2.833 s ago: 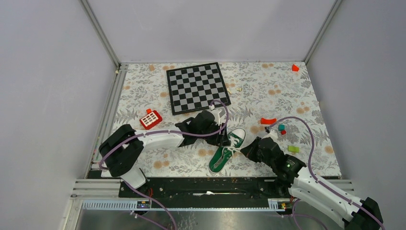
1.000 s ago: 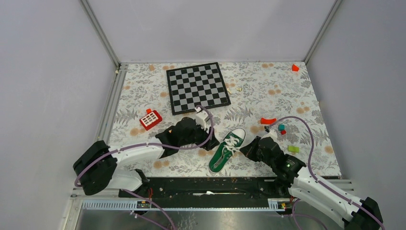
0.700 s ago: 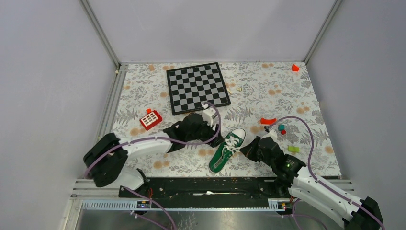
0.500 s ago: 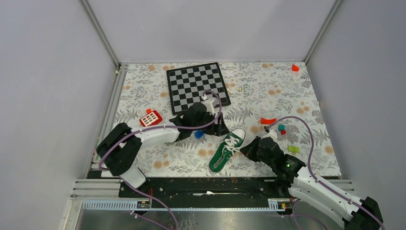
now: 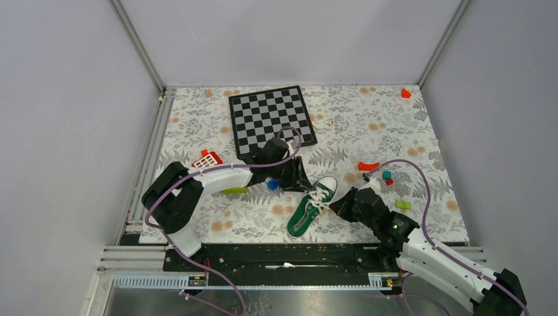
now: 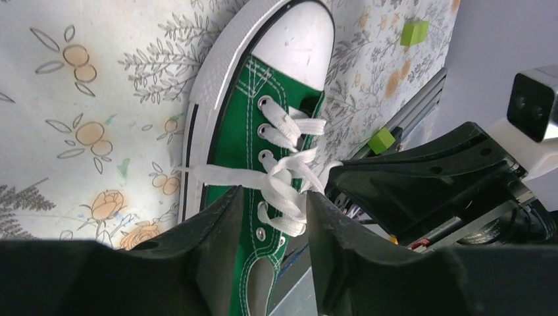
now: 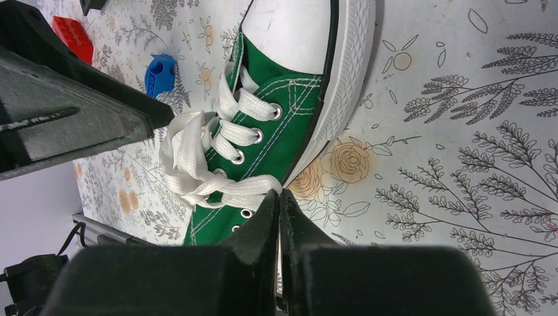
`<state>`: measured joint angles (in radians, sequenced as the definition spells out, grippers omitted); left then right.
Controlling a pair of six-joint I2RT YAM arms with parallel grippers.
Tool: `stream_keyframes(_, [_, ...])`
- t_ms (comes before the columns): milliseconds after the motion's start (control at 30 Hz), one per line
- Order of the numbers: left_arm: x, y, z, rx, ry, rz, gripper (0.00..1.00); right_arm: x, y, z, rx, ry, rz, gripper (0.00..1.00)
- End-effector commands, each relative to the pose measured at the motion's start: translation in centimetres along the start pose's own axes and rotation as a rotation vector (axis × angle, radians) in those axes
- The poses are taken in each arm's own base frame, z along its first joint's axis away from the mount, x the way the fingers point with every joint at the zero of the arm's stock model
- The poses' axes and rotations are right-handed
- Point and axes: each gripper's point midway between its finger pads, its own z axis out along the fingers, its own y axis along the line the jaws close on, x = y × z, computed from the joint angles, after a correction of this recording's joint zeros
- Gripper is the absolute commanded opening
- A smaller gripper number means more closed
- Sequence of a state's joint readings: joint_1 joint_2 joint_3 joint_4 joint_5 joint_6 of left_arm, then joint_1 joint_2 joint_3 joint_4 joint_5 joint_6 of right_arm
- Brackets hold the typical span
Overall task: Tie the shoes
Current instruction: Tie the shoelace on the shoe.
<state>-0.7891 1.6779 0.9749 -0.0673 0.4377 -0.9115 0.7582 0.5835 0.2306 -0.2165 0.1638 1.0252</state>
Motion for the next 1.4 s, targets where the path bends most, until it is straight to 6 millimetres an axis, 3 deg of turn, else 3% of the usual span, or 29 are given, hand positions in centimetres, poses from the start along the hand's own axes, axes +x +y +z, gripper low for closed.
stream_keyframes(0, [0.6,-0.8,-0.1,0.019,0.053,-0.023,0.40,-1.1,1.7,-0.2,-0.046,-0.031,0.003,0.00])
stream_keyframes(167, [1.1,-0.2,0.1,0.006,0.079,-0.023,0.39,-1.0,1.6,-0.1,-0.046,-0.030,0.006,0.00])
stream_keyframes(533, [0.5,-1.6,0.5,0.078,0.062,-0.033,0.39,-1.0,1.7,-0.1,-0.050,-0.027,0.007,0.00])
stream_keyframes(833, [0.4,-1.5,1.0,0.076,0.069,-0.041,0.39,-1.0,1.8,-0.2,-0.052,-0.027,0.003,0.00])
stream_keyframes(1033, [-1.0,-2.2,0.0,0.070,-0.019,0.010,0.38,-1.1,2.0,-0.2,-0.054,-0.026,0.001,0.00])
stream_keyframes(1367, [-1.6,-2.2,-1.2,0.021,-0.064,0.107,0.40,-1.2,2.2,-0.2,-0.055,-0.023,-0.001,0.00])
